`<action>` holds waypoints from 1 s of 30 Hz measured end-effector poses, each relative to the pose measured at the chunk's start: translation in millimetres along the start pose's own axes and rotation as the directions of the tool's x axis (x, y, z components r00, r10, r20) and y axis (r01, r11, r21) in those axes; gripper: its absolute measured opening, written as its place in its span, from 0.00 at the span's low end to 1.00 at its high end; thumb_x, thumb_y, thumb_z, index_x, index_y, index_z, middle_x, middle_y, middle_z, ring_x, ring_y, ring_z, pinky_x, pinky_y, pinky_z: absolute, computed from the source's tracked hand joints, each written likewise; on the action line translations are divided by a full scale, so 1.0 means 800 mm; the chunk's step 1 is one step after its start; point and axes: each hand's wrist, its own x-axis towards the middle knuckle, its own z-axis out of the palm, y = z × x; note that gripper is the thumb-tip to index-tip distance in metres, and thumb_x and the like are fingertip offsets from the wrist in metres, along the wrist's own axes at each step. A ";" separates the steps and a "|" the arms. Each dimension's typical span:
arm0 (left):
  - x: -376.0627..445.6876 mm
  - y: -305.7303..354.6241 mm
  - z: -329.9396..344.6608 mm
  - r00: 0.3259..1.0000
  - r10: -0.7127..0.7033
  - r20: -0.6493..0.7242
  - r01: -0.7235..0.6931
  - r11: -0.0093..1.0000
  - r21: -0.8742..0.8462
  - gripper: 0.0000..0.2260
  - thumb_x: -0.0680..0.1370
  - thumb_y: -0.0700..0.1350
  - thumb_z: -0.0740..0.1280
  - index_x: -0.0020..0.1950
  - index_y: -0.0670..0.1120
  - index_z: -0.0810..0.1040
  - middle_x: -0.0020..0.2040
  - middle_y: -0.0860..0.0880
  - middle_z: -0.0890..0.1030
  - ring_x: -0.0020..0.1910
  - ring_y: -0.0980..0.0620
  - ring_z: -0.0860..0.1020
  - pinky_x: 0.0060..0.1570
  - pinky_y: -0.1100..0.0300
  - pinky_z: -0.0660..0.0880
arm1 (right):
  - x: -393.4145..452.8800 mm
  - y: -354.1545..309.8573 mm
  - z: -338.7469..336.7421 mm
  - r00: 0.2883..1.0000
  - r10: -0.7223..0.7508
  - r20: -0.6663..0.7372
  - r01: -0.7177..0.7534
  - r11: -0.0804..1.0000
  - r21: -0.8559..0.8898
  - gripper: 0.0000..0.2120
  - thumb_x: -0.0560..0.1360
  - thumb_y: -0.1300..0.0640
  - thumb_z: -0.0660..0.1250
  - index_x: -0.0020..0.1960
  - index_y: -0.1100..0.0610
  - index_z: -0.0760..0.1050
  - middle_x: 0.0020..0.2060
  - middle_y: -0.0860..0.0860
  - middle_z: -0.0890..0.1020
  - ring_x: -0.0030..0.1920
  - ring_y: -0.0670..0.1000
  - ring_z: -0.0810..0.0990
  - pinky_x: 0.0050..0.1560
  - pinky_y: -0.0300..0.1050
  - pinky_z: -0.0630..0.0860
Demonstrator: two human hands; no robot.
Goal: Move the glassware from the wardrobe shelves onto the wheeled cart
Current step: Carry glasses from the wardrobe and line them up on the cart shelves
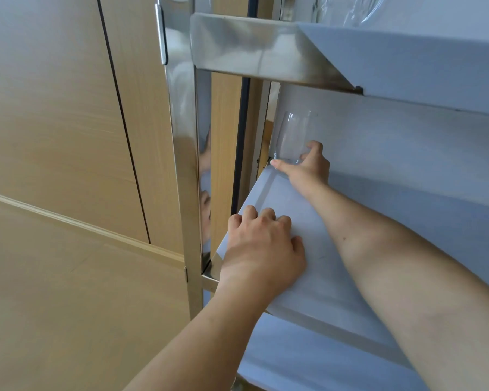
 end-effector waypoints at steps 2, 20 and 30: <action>0.001 -0.001 0.001 1.000 0.001 -0.001 -0.001 1.000 0.009 0.14 0.80 0.57 0.55 0.49 0.51 0.75 0.50 0.52 0.76 0.55 0.45 0.67 0.60 0.49 0.64 | 0.000 0.000 0.002 1.000 -0.003 -0.001 0.003 1.000 0.004 0.44 0.62 0.38 0.82 0.70 0.51 0.65 0.55 0.49 0.76 0.54 0.52 0.77 0.50 0.41 0.71; 0.006 0.004 0.000 1.000 -0.020 0.010 0.020 0.998 0.060 0.17 0.80 0.56 0.55 0.56 0.53 0.81 0.56 0.53 0.79 0.60 0.45 0.70 0.61 0.50 0.65 | -0.101 0.006 -0.085 0.973 -0.043 0.226 0.114 0.944 -0.310 0.33 0.75 0.43 0.72 0.73 0.58 0.70 0.69 0.58 0.75 0.70 0.59 0.72 0.66 0.47 0.67; -0.031 0.018 -0.022 1.000 -0.013 -0.010 0.013 1.000 0.029 0.15 0.81 0.49 0.62 0.65 0.45 0.79 0.67 0.44 0.78 0.65 0.39 0.73 0.63 0.45 0.66 | -0.222 0.014 -0.184 0.962 0.040 0.269 0.084 0.898 -0.433 0.24 0.78 0.49 0.70 0.69 0.61 0.75 0.65 0.59 0.78 0.68 0.61 0.73 0.69 0.50 0.65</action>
